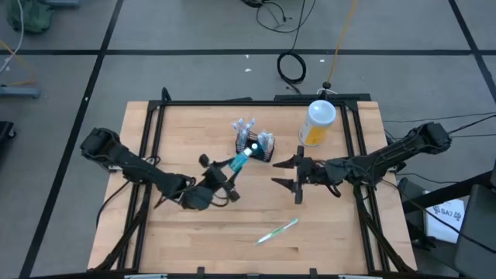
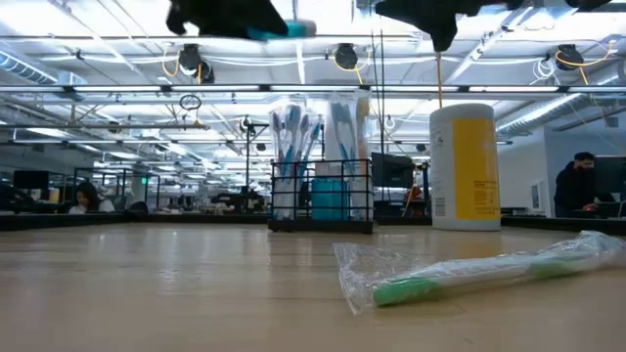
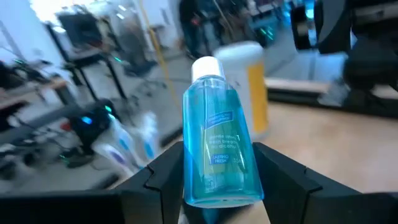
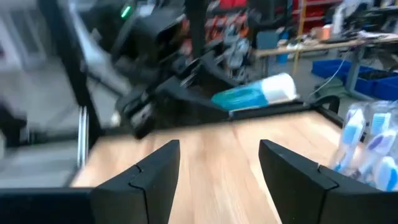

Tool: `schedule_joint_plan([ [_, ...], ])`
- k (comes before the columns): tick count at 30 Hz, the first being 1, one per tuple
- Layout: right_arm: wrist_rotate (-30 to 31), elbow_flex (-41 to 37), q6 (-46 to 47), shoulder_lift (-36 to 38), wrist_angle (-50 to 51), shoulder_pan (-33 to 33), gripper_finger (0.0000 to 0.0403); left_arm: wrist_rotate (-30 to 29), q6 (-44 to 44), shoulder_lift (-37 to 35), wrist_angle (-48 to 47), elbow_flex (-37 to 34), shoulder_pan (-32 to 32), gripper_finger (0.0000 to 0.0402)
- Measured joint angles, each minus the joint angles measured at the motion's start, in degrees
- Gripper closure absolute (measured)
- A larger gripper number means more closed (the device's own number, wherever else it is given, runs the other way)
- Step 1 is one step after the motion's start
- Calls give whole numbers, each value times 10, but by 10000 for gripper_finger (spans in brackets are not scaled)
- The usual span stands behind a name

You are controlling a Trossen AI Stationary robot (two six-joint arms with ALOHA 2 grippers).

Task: Pick & Place toothbrushing station
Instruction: Put the blue mouthwash into the black wire organizer

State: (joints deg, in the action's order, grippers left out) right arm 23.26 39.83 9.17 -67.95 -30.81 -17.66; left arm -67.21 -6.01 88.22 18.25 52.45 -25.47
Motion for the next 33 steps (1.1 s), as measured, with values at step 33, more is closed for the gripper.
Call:
schedule_joint_plan([
  [33,-43,47,158,-288,-440,79,190,118,40,0,108,1,38,229],
])
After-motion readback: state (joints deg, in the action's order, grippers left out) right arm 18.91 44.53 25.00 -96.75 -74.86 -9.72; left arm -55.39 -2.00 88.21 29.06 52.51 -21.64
